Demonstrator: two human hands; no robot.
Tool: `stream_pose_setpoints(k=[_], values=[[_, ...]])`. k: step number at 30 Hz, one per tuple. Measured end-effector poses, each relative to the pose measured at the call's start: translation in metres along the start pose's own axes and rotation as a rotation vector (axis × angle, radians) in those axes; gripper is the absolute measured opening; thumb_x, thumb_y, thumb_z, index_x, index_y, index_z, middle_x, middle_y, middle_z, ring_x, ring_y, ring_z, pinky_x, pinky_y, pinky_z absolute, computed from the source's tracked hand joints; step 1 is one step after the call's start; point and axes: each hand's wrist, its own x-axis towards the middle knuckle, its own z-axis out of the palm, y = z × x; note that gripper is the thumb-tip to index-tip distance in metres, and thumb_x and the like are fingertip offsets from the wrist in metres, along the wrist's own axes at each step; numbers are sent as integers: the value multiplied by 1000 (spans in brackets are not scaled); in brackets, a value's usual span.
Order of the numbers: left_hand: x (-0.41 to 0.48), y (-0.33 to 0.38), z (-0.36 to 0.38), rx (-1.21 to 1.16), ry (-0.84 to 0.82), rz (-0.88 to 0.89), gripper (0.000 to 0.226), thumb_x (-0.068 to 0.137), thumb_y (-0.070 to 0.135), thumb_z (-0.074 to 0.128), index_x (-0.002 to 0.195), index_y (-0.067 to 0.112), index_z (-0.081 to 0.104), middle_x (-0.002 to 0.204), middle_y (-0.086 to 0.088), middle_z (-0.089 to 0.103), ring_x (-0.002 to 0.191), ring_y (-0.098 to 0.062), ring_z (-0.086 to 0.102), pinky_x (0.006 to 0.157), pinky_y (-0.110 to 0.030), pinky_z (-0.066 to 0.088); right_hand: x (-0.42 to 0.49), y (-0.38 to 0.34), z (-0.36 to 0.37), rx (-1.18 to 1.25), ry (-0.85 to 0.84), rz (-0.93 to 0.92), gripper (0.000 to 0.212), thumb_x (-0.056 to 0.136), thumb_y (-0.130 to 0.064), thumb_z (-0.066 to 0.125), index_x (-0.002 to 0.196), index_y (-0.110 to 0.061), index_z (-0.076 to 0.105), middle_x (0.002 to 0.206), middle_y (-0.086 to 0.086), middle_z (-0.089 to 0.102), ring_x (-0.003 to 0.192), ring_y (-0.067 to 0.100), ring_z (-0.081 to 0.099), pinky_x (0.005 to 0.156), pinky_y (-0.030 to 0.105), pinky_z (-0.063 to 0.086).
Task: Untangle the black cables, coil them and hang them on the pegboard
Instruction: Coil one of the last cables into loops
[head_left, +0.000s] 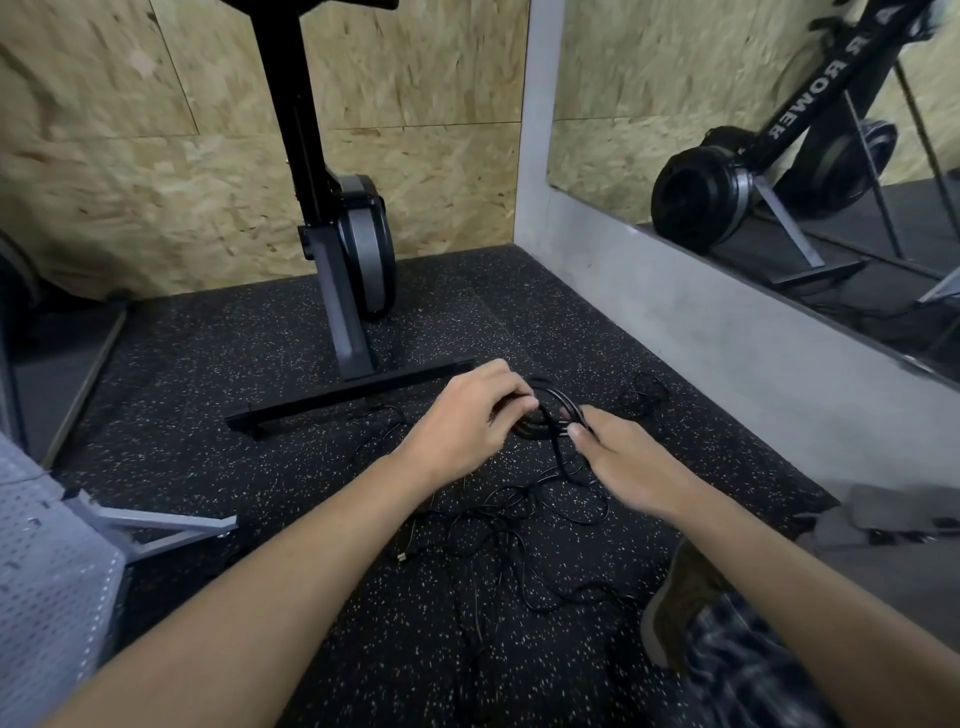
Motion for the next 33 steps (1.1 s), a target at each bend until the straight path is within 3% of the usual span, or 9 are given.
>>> stream_pose_setpoints(k=[6, 9, 13, 16, 18, 21, 25, 30, 33], values=[[11, 15, -3, -56, 127, 18, 10, 101, 19, 68, 100, 13, 77, 89, 9, 62, 81, 0, 57, 74, -8, 39, 0, -4, 14, -10, -103, -93, 19, 104, -45, 57, 112, -28, 60, 93, -12, 66, 82, 1, 61, 70, 20, 44], [10, 6, -3, -49, 129, -52, 11, 99, 20, 70, 99, 15, 79, 89, 7, 66, 82, 0, 60, 75, -9, 40, -1, -2, 21, 7, -44, -117, 12, 106, -36, 54, 103, -27, 59, 89, -10, 64, 76, -2, 58, 65, 18, 41], [5, -8, -6, -71, 90, -126, 11, 99, 22, 70, 99, 19, 80, 93, 6, 70, 88, -7, 64, 82, -21, 49, -1, 0, 17, 5, -28, -93, 15, 107, -43, 51, 109, -29, 57, 91, -12, 59, 77, -2, 55, 65, 17, 37], [3, -10, -7, -67, 58, -147, 11, 99, 24, 70, 99, 20, 79, 96, 6, 69, 91, -6, 64, 82, -20, 49, -1, 1, 14, -1, -21, -91, 18, 108, -43, 48, 109, -28, 58, 89, -11, 60, 75, -5, 54, 63, 16, 38], [2, -11, -7, -72, 65, -157, 9, 99, 25, 71, 99, 21, 79, 96, 6, 68, 91, -5, 63, 82, -17, 47, 0, 2, 16, 16, -8, -86, 22, 109, -43, 45, 109, -26, 59, 94, -7, 63, 83, 2, 57, 69, 21, 41], [1, -11, -8, -88, 98, -168, 6, 96, 25, 75, 96, 20, 79, 94, 8, 66, 89, -3, 62, 81, -14, 45, 1, 1, 17, 175, -24, -37, 22, 109, -39, 46, 116, -28, 63, 110, -8, 70, 103, 8, 63, 92, 33, 50], [-1, -10, -10, -119, 152, -210, 22, 88, 35, 82, 98, 20, 69, 89, 9, 65, 86, -4, 61, 77, -16, 46, 0, 4, 10, 242, -64, -53, 17, 107, -31, 55, 115, -28, 70, 109, -11, 74, 102, 7, 68, 97, 37, 52], [-8, -20, -11, -170, 48, -287, 24, 97, 45, 70, 95, 22, 73, 85, 8, 71, 79, -5, 63, 70, -24, 48, -3, 6, -4, 461, 58, -67, 19, 101, -14, 64, 90, -26, 76, 74, -7, 69, 68, 7, 61, 63, 19, 46], [-14, -31, -9, -162, -34, -310, 22, 108, 31, 55, 105, 23, 75, 95, 12, 75, 91, 2, 66, 80, -25, 48, -6, 8, -10, 640, 68, -30, 20, 99, -11, 65, 82, -17, 75, 76, -3, 70, 71, 8, 62, 64, 17, 48]])
